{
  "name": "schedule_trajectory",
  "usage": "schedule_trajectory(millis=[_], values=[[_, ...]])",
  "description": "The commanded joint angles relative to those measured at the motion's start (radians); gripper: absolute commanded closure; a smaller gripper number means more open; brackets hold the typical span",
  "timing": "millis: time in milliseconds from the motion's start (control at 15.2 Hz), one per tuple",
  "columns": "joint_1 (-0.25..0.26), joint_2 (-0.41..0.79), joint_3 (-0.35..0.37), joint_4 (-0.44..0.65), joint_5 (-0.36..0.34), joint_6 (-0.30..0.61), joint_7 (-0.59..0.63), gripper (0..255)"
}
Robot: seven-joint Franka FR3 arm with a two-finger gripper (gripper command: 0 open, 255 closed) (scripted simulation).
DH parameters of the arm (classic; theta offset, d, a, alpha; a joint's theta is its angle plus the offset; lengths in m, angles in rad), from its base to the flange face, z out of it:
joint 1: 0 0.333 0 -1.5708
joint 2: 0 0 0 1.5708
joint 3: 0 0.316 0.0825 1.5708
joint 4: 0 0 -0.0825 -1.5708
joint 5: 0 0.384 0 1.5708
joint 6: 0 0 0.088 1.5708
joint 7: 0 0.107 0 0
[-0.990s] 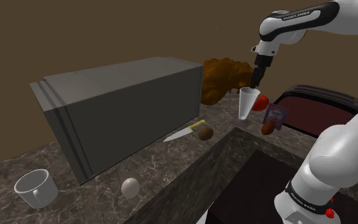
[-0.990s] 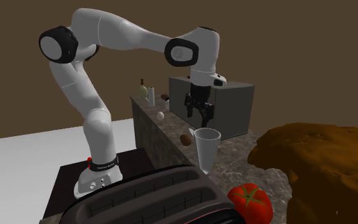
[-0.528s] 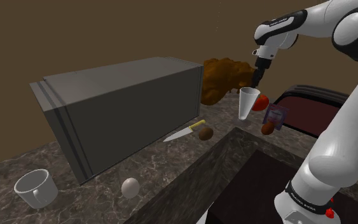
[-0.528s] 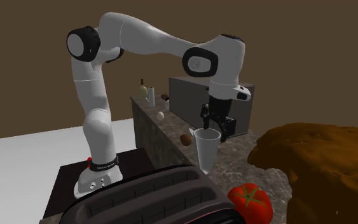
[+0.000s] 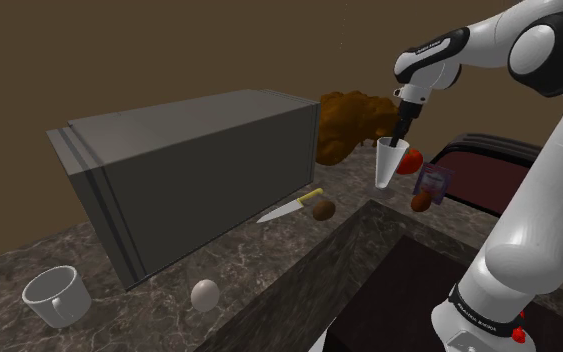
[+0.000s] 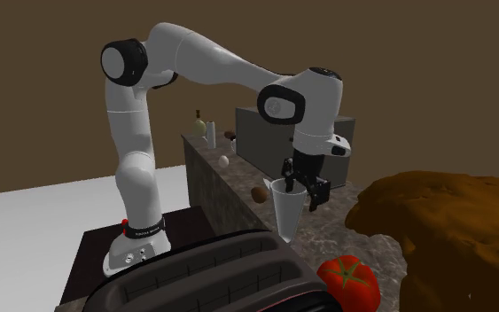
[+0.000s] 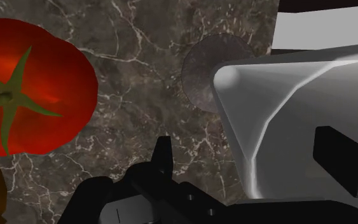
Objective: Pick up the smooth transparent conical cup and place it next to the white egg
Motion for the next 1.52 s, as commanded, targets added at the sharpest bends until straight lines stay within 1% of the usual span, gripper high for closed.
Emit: schedule_trajectory(millis=[0,396,462,1056,1452], values=[[0.0,0.001,0.0,-0.011,0.002,0.012,-0.003,0],[0.0,0.002,0.0,-0.011,0.002,0.012,-0.003,0],[0.0,0.002,0.0,-0.011,0.002,0.012,-0.003,255],[0.0,0.002,0.0,-0.011,0.002,0.012,-0.003,255],[0.002,-0.023,0.002,0.047,-0.019,-0.063,0.021,255]])
